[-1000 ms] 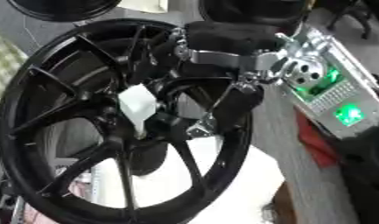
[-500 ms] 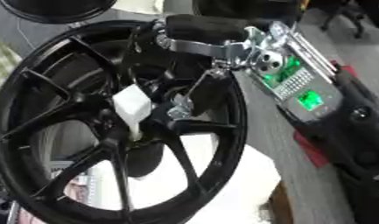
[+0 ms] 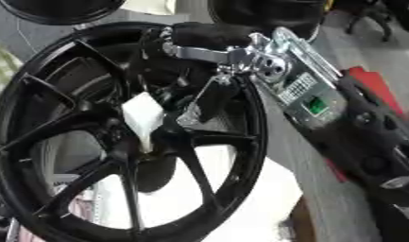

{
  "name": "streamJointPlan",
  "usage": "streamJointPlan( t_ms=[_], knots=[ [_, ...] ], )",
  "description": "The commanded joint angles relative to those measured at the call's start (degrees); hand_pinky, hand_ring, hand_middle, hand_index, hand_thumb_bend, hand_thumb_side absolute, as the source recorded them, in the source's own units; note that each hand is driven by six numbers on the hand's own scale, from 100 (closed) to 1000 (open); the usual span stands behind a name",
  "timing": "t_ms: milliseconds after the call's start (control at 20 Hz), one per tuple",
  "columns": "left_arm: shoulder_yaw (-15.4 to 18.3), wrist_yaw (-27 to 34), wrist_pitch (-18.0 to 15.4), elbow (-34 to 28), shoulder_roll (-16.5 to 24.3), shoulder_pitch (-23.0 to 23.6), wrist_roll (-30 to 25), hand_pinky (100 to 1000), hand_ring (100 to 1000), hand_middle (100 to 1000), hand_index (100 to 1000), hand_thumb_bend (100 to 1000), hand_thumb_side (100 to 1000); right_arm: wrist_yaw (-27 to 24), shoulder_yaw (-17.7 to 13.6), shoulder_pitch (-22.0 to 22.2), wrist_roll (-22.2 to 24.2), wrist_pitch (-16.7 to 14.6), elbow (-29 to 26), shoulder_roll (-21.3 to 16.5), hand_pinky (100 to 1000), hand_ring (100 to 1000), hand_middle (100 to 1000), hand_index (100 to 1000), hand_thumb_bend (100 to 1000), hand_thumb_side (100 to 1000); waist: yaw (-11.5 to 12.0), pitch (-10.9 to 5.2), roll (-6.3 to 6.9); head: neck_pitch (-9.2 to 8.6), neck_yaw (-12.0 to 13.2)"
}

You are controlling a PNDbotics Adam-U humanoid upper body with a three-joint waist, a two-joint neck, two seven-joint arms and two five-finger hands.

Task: Pull the pin out of the wheel hub.

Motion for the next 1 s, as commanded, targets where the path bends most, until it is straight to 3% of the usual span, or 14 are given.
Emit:
streamJointPlan(
  t_ms=[50,1000],
  knots=[
    [0.6,0.3,0.0,-1.2,0.6,-0.6,0.3,681,637,548,674,100,751,-0.6,-0.5,-1.1,0.6,0.0,0.0,-0.4,923,850,734,817,477,111,0.2,-0.63,0.32,0.12,-0.3],
    [0.7,0.2,0.3,-1.2,0.3,-0.7,0.3,680,636,548,674,100,755,-4.1,-0.7,-1.6,4.6,2.4,-1.1,0.0,928,843,710,813,468,141,0.9,0.01,-0.01,-0.35,-0.9]
  ],
)
